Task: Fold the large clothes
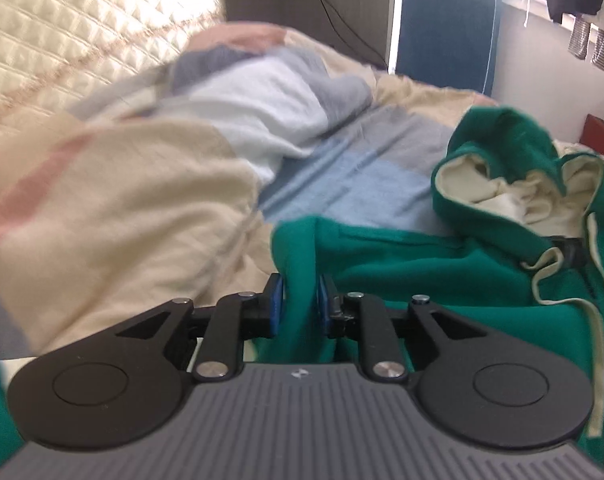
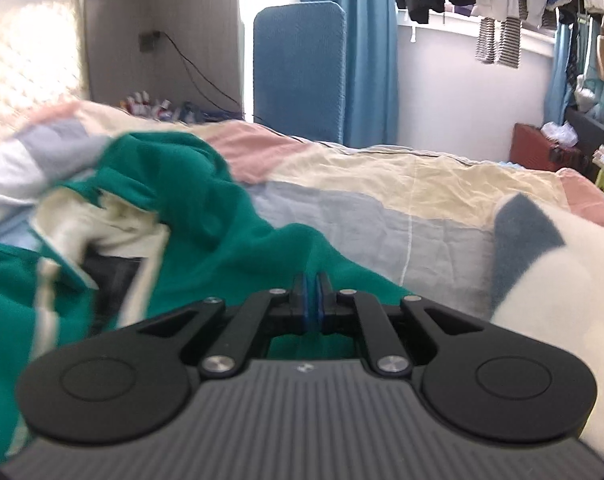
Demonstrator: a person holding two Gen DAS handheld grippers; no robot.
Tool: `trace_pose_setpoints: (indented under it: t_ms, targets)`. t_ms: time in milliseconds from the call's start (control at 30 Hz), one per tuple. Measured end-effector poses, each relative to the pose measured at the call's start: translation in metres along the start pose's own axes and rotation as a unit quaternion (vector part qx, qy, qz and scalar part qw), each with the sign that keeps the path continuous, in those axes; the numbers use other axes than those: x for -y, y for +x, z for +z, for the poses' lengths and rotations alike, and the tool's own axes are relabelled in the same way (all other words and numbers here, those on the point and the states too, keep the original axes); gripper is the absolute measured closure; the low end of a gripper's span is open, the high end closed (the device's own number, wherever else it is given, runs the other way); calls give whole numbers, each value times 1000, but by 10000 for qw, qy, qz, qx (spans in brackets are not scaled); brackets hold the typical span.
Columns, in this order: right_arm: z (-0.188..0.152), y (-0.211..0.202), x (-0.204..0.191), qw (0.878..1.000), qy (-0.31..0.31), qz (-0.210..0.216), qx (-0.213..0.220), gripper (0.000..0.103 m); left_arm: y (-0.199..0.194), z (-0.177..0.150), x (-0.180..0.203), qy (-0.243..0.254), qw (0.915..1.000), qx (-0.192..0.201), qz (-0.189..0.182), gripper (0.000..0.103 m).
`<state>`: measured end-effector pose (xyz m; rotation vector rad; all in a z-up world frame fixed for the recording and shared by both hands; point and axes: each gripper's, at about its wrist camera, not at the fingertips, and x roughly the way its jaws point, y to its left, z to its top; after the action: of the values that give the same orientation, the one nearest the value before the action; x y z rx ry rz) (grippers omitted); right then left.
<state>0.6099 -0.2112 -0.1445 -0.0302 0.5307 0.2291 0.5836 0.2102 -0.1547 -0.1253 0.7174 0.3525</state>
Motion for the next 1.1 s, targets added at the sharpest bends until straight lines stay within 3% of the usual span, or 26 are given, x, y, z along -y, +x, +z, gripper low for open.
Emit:
trace_pose_setpoints:
  t_ms: [300,567,933,1100]
  targets:
    - [8,-105,-10,9986,266,367,271,95,-126,-15,6,-185,9977,491,-424,81]
    - [1,-213,-25,9957,305,693,538,95,-232,-65,30,-112,9936,723,-856,81]
    - [-42,-318,-30,9936,201,848,722,95,-322,-145,63,136,9895,922,-1104,78]
    - [-70,-342,-29,9937,286,833,692,95,-342,-181,87,203,9848,848,-1502,73]
